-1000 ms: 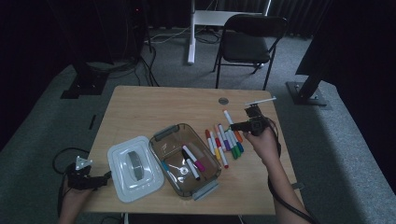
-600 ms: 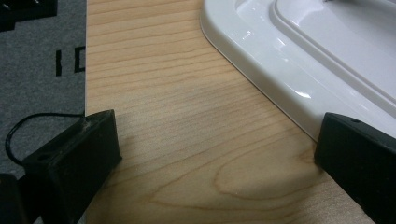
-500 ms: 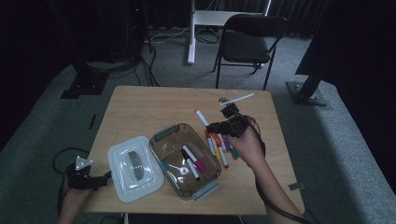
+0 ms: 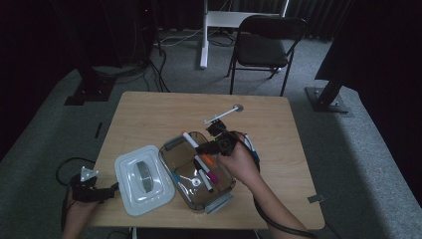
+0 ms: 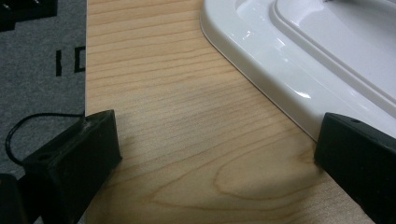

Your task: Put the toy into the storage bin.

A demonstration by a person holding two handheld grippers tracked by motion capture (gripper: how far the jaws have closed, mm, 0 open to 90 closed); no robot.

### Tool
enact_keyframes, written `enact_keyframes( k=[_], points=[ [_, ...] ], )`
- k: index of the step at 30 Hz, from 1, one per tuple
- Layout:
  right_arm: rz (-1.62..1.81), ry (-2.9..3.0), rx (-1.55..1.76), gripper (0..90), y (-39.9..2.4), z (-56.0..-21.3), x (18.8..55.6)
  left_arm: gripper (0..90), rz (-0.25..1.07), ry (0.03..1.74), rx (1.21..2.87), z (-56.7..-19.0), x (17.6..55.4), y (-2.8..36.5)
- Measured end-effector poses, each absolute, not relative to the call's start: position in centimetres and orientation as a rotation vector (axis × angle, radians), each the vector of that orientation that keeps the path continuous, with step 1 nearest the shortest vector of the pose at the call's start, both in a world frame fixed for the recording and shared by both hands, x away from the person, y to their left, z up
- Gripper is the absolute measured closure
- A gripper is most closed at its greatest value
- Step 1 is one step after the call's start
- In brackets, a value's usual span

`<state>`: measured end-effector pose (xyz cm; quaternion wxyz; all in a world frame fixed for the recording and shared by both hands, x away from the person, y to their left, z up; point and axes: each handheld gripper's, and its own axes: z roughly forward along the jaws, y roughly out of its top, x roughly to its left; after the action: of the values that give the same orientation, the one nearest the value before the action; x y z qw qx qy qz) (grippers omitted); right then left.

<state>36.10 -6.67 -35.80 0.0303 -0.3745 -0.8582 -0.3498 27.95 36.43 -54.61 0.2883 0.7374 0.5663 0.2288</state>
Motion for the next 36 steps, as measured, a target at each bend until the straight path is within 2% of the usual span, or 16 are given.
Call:
enact_keyframes(
  k=[14,36],
  points=[
    [-0.849,-2.675,-1.089,76.7,-2.1,-40.6,35.9,0.6,0.612,1.512,1.967,-54.6,27.9,36.4],
    [-0.473,-2.731,-1.036,76.7,1.8,-45.9,36.6,0.6,0.61,1.511,1.969,-54.6,28.0,36.4]
  ],
)
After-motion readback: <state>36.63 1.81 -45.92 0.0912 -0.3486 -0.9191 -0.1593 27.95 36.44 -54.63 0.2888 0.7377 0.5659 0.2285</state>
